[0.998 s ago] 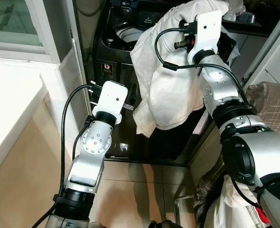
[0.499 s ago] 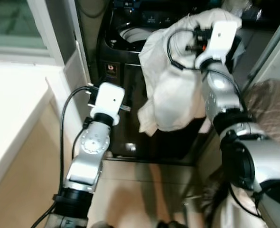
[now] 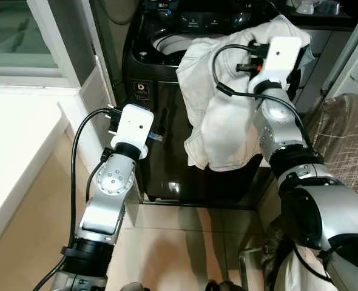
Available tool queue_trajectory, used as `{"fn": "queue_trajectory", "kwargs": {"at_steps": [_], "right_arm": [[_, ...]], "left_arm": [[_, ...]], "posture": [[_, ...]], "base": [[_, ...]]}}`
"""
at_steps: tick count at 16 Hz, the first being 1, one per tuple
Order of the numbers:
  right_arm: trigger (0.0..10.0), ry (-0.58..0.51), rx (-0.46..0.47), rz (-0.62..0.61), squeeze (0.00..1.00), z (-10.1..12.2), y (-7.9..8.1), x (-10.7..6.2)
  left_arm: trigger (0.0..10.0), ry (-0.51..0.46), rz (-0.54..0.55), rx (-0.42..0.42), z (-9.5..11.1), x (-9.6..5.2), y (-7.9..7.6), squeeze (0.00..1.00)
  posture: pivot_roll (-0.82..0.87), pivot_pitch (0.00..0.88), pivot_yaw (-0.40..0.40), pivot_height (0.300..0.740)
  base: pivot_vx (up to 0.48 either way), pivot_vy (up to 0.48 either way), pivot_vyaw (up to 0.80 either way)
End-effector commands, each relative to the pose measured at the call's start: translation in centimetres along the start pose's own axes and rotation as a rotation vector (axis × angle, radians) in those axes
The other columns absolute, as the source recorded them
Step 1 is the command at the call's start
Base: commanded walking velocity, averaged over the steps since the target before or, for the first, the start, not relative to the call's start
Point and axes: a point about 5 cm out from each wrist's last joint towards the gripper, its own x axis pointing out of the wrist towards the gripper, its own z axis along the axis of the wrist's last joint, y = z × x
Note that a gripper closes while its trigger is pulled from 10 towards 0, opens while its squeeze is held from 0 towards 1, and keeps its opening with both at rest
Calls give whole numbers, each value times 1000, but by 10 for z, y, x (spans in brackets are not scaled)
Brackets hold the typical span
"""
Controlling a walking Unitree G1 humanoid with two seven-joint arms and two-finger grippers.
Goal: Clothes washing
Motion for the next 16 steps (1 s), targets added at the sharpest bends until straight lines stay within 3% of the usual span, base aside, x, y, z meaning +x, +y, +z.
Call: {"fn": "queue_trajectory", "kwargs": {"at_steps": [1, 5, 8, 16], "right_arm": [[10000, -220, -38, 25, 0, 55, 2, 18], [10000, -299, -79, 10, 0, 88, -6, 30], [10000, -397, -125, 27, 0, 131, -7, 42], [10000, -366, -174, 63, 0, 157, -4, 53]], "left_arm": [[10000, -53, 7, 3, 10, 3, 2, 0], [10000, -77, 7, -10, 15, 5, -2, 0], [10000, -120, 26, -7, 21, 4, -2, 0], [10000, -213, 60, 50, 42, 4, 1, 0]], "posture": [[67, 0, -10, 740], [64, 0, -24, 740], [68, 0, -35, 740], [109, 0, -69, 740]], "base": [[480, 0, 0], [480, 0, 0], [480, 0, 0], [455, 0, 0]]}}
